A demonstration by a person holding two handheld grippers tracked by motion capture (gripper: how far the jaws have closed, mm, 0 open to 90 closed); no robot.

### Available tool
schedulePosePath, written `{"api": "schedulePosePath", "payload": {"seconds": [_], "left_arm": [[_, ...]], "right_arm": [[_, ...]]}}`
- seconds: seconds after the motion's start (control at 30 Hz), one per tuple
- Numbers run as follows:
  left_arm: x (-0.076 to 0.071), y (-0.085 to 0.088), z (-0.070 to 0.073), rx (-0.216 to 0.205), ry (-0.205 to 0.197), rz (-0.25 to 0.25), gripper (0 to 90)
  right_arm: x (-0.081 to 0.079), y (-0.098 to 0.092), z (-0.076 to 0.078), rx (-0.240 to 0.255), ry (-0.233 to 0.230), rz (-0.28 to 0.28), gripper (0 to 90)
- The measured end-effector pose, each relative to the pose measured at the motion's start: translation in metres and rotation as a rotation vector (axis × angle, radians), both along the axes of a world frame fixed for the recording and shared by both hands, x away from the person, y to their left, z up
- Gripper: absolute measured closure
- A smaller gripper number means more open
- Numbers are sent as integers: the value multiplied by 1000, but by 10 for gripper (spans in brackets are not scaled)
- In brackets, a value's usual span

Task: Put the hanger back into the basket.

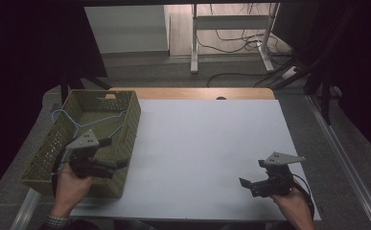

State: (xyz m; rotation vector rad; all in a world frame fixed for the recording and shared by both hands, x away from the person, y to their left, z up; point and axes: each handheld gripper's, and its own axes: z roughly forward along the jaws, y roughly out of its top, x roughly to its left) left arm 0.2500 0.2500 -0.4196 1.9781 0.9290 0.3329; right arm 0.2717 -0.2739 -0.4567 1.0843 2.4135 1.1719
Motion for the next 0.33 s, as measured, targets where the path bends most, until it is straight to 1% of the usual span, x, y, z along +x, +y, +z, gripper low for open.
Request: {"api": "schedulePosePath", "payload": {"seconds": [0.03,0.07,0.1,0.13,0.2,0.23,0.33], "left_arm": [[-3,-4,-10,17,21,1,31],[-3,-4,-10,17,21,1,31],[-5,-6,-16,33,20,15,31],[-6,-6,-19,38,25,17,33],[-7,-6,-25,43,48,23,34],[-8,-5,-25,43,41,29,34],[-9,-5,-25,38,38,30,34]], "right_arm": [[-1,-2,0,-1,-2,-3,0],[-1,-2,0,-1,-2,-3,0],[-2,-2,0,-4,-6,0,0],[-2,-4,0,-14,-7,-4,0],[-3,-4,0,-21,-11,-7,0],[-3,-4,0,-23,-13,-7,0],[-2,-5,0,-27,-16,-6,0]]}}
